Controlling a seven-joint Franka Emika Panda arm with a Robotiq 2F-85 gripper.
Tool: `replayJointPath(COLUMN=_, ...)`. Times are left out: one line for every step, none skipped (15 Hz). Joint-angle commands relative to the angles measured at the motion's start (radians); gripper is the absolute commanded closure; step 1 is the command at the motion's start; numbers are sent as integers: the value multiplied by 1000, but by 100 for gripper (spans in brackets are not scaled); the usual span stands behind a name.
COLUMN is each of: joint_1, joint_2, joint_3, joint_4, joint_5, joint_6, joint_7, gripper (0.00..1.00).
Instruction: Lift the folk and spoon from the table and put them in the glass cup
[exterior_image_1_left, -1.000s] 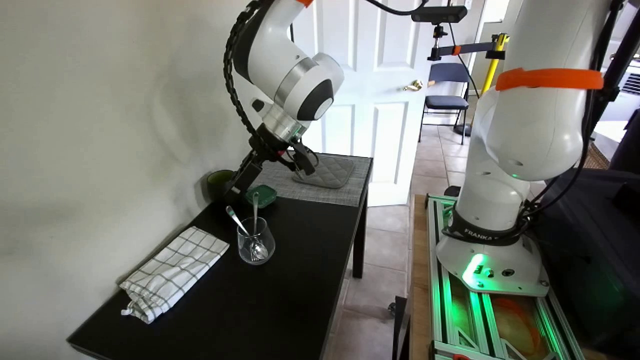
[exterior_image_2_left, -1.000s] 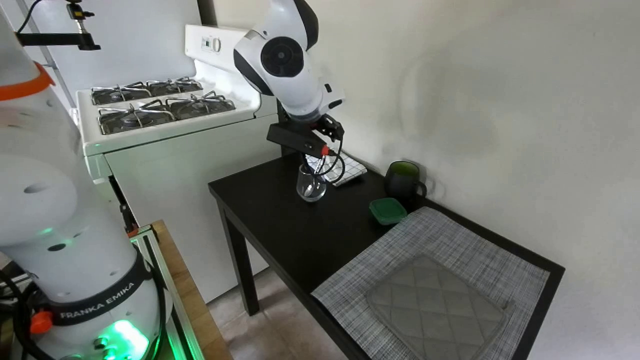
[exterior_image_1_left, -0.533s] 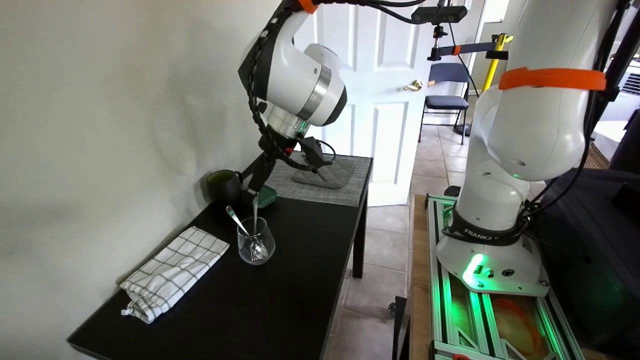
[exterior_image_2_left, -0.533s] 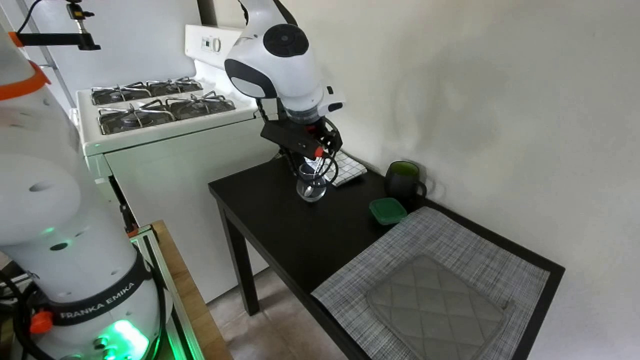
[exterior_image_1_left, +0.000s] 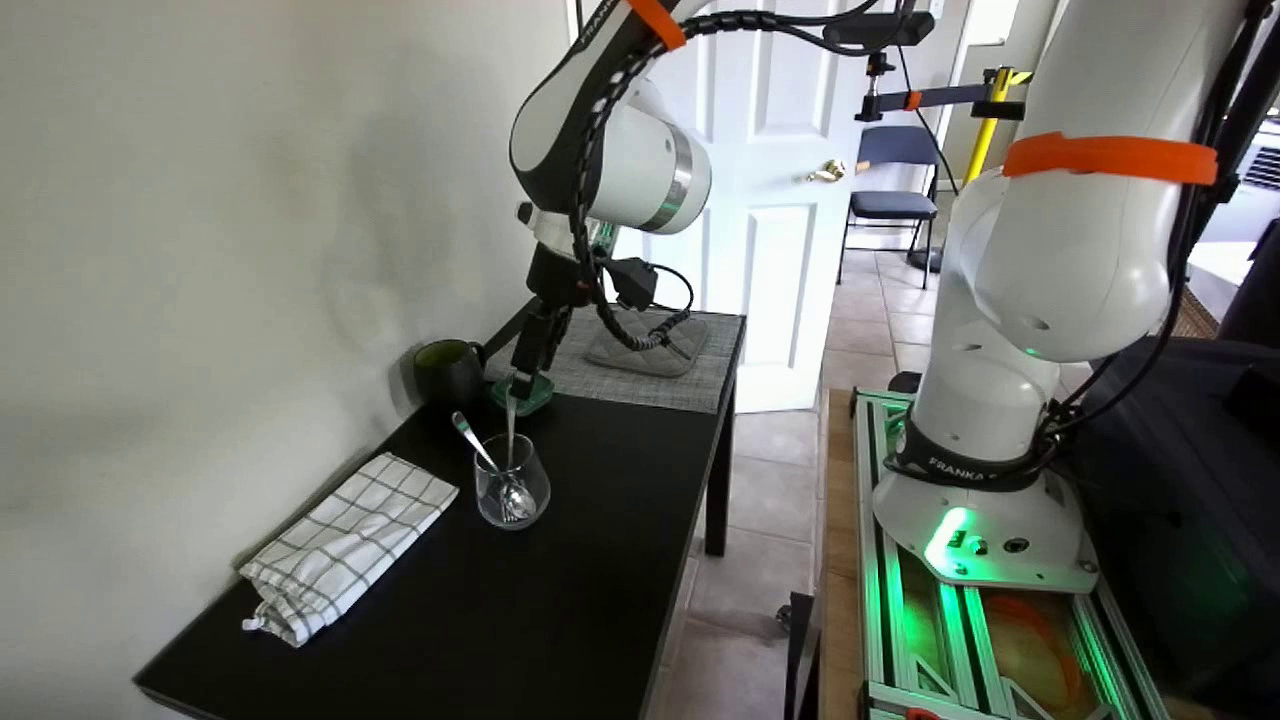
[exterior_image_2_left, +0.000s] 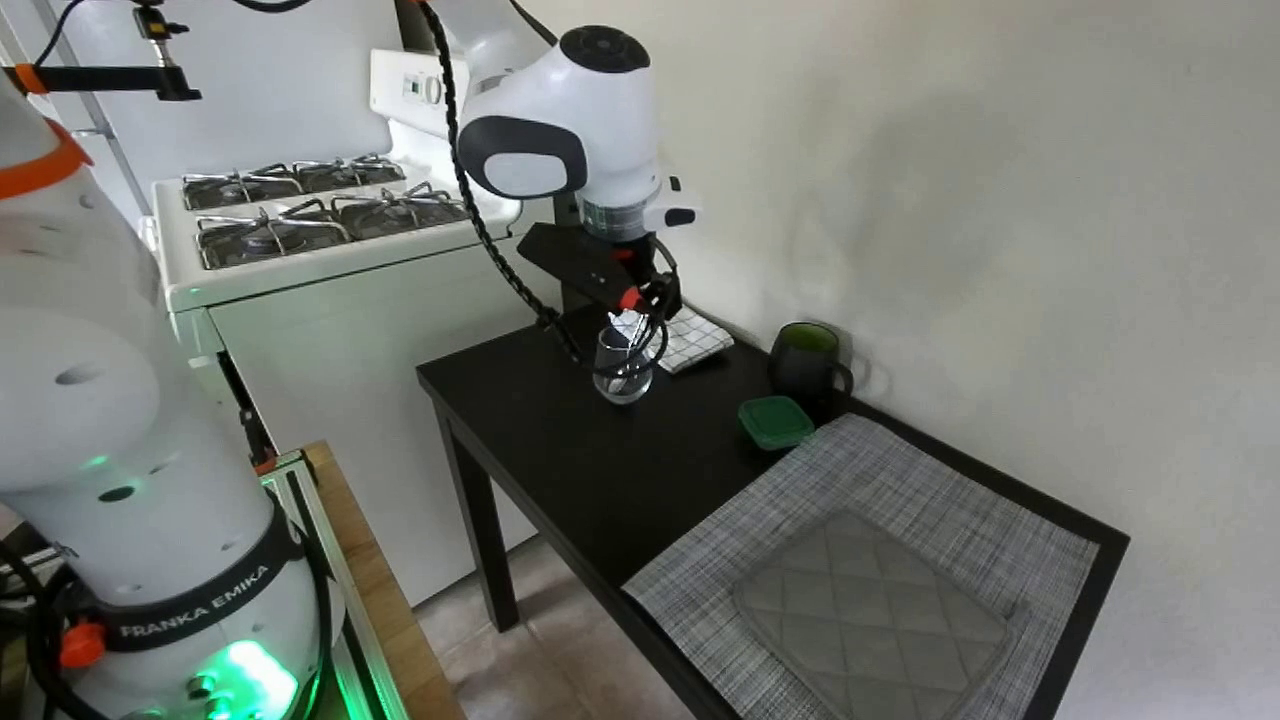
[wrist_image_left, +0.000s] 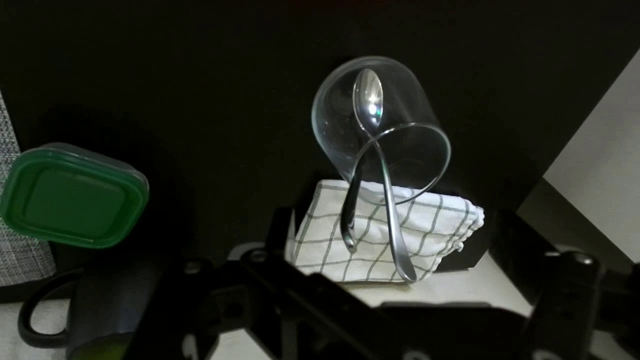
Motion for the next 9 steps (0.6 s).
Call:
replayJointPath(joint_1=1, joint_2=-109, joint_3=-45, joint_4=-2, joint_5=-214, joint_6=-159, joint_7=228, gripper=0)
replayJointPath(joint_1=6, joint_2=-128, joint_3=-56, joint_4=6, joint_5=-256, joint_6=-198, joint_7=277, gripper=0)
replayJointPath(joint_1=12, joint_2=-146, joint_3=-68, joint_4=14, joint_5=-288, joint_6=-231, joint_7=311, gripper=0)
replayJointPath(joint_1=17, joint_2=-162, joint_3=-78, joint_4=22, joint_5=-318, joint_6=-260, joint_7=346, gripper=0)
replayJointPath(joint_1=23, joint_2=-175, joint_3=-88, joint_4=27, joint_5=-341, joint_6=-277, joint_7=373, gripper=0)
replayJointPath(joint_1=27, joint_2=-188, joint_3=-95, joint_4=32, joint_5=-364, joint_6=-294, joint_7=399, gripper=0)
replayJointPath(joint_1=28, joint_2=-200, joint_3=-99, joint_4=35, joint_5=-381, joint_6=-306, joint_7=419, gripper=0)
replayJointPath(joint_1=29, joint_2=-210, joint_3=-104, joint_4=37, joint_5=-397, joint_6=-316, joint_7=436, gripper=0)
replayJointPath(joint_1=31, joint_2=-219, joint_3=-108, joint_4=38, joint_5=-410, joint_6=-326, joint_7=450, gripper=0)
